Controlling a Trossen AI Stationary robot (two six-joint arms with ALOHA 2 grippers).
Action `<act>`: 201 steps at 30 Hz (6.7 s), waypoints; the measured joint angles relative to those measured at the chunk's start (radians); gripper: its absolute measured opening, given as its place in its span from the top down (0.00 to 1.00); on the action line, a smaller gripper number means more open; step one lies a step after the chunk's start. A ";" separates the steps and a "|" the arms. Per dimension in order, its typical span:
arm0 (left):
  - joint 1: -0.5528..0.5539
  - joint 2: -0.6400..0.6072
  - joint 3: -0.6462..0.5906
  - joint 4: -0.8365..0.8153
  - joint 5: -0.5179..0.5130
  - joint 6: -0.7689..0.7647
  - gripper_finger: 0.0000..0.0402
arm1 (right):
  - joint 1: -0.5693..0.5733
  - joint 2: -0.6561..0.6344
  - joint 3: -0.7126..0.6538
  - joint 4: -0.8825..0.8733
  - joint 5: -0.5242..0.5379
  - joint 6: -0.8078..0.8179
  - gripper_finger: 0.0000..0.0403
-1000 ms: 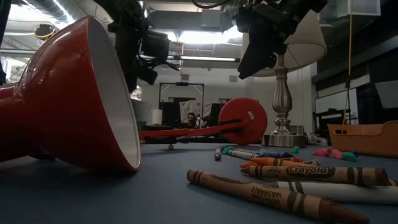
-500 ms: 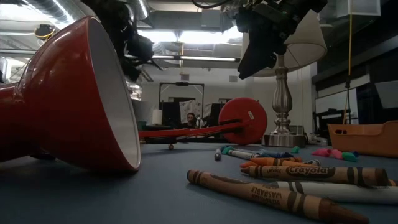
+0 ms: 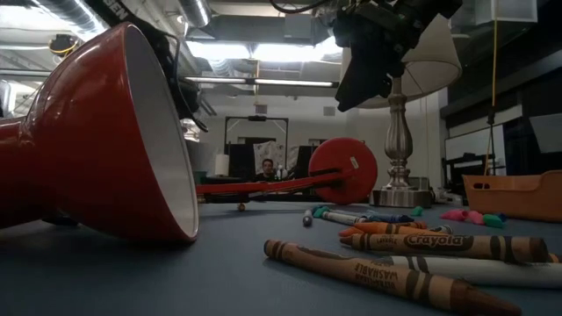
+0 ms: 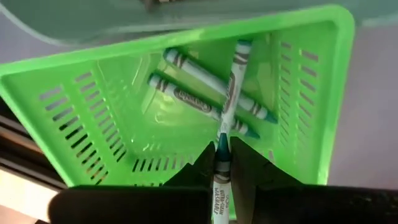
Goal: Sort crayons
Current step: Put the green crayon into the green bin, then put the bottom orange crayon into the red bin
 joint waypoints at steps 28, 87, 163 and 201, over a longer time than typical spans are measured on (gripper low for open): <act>0.000 0.000 -0.020 0.136 0.000 -0.020 0.73 | 0.436 0.085 0.000 0.042 0.045 0.048 0.59; -0.001 0.001 -0.020 0.143 0.011 -0.070 0.74 | 0.694 0.497 0.003 0.349 0.196 0.602 0.59; -0.976 0.000 0.233 0.593 0.351 -0.142 0.74 | 0.511 0.338 -0.001 0.652 0.505 -0.037 0.92; -0.991 0.001 0.233 0.631 0.242 -0.176 0.74 | 0.482 0.336 0.000 0.715 0.491 -0.065 0.92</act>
